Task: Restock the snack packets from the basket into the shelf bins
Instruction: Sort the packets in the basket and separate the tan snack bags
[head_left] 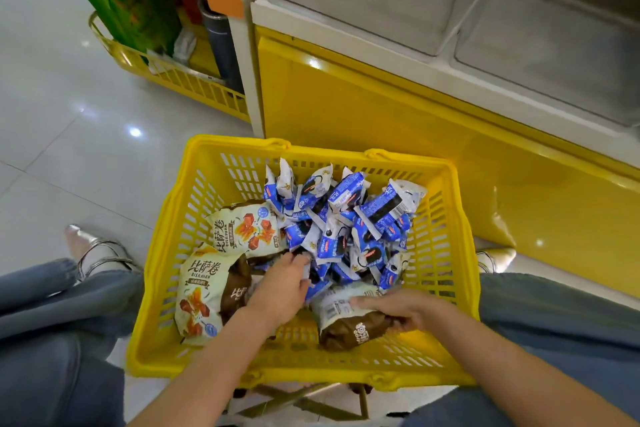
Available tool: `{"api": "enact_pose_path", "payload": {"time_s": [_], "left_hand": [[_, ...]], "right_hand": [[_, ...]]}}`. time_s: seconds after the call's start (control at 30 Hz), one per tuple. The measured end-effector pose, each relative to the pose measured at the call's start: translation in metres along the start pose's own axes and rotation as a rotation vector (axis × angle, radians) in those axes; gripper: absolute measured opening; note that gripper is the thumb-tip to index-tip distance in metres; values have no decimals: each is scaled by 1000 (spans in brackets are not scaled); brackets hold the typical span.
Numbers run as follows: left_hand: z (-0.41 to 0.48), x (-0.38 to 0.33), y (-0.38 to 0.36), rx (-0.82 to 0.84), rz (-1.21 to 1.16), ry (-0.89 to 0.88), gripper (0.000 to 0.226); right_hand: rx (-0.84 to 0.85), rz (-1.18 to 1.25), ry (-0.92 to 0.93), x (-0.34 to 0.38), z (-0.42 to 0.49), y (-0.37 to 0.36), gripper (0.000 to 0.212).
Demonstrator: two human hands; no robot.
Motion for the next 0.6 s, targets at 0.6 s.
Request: {"api": "enact_pose_path", "payload": {"time_s": [0.6], "left_hand": [[-76,5,116,-318,-998,98,34]], "right_hand": [[-37,361,798,127,-152,-19,58]]}}
Point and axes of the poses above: each hand's wrist, its own z-axis towards the middle knuckle, its own y-axis out of the back of the hand, x = y × z, the point moved 10 cm from there along z, towards the middle knuckle, and after that the axes turned 6 degrees about -x, right-handed, at the moved point
